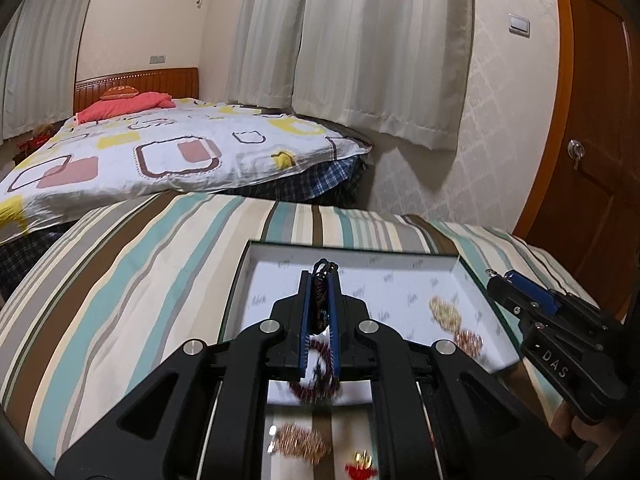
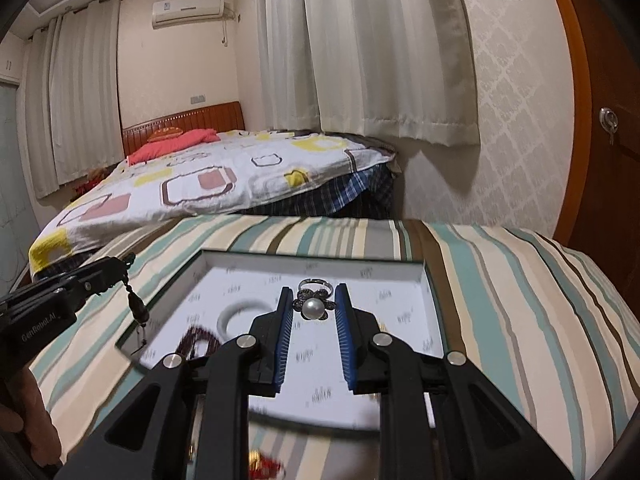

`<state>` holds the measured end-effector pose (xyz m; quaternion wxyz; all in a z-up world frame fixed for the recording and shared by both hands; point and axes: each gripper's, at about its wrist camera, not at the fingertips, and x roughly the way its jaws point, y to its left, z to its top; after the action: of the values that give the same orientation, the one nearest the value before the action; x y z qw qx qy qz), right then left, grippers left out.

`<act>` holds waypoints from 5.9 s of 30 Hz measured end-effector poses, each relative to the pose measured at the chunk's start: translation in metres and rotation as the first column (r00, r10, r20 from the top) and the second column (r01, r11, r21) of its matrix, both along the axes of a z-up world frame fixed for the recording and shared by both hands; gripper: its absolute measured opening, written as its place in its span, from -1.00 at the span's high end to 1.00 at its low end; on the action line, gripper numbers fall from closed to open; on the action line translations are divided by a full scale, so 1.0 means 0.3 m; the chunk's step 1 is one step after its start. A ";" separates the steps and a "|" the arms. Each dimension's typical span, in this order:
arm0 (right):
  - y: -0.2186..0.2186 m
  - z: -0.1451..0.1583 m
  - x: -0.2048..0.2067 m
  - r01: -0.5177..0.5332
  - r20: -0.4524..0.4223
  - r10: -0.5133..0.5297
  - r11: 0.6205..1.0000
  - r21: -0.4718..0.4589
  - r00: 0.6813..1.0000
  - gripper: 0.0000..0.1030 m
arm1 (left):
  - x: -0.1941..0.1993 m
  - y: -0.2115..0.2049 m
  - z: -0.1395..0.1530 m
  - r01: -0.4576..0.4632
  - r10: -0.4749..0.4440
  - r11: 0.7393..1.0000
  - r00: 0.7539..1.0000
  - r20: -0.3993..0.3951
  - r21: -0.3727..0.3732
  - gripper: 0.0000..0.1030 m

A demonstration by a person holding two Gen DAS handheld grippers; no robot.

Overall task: Organize jewelry
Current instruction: 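Carry the black cord toward the box with the left tool while the right tool carries the ring over it, then open the left tool to drop the cord while the right tool releases the ring in the box, then withdraw both tools from the box back over the loose jewelry, then grasp the rhinestone brooch with the right tool while the left tool grasps the red knot charm, then carry the red knot charm into the box with the left tool while the right tool carries the brooch in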

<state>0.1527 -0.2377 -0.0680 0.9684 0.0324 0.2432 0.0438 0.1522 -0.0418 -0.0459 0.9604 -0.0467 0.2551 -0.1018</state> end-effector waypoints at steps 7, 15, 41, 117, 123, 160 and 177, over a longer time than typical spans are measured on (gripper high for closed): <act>-0.010 -0.014 0.122 0.001 -0.012 0.000 1.000 0.008 1.000 0.57 | 0.137 -0.024 0.004 -0.004 0.004 1.000 1.000 -0.002 -0.009 0.84; -0.021 -0.072 0.267 0.008 -0.082 -0.006 1.000 0.026 0.997 0.57 | 0.324 -0.064 -0.074 -0.012 0.013 1.000 0.996 -0.089 0.011 0.84; -0.005 -0.207 0.464 -0.003 -0.384 0.007 1.000 0.011 0.923 0.56 | 0.521 -0.081 -0.226 -0.001 0.023 0.998 0.946 -0.323 0.068 0.31; -0.140 -0.311 -0.241 0.110 -0.283 -0.113 0.994 -0.027 0.952 0.26 | -0.207 0.078 -0.256 -0.041 0.052 0.998 0.979 -0.199 0.057 -0.20; -0.135 -0.312 -0.258 0.096 -0.286 -0.102 0.995 -0.034 0.953 0.59 | -0.226 0.029 -0.267 0.001 0.012 0.998 0.978 -0.207 0.062 -0.20; -0.146 -0.302 -0.265 0.094 -0.273 -0.086 0.995 0.014 0.958 0.74 | -0.240 -0.104 -0.346 0.158 -0.128 0.984 0.950 -0.286 0.084 0.71; -0.118 -0.243 -0.259 0.072 -0.234 -0.063 0.997 0.030 0.970 0.74 | -0.242 -0.091 -0.245 0.145 -0.128 0.986 0.973 -0.193 0.077 0.72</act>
<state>0.0751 -0.2731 -0.1410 0.9334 0.0641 0.3529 0.0111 0.0797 -0.0690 -0.1193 0.9240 0.0052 0.3512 -0.1512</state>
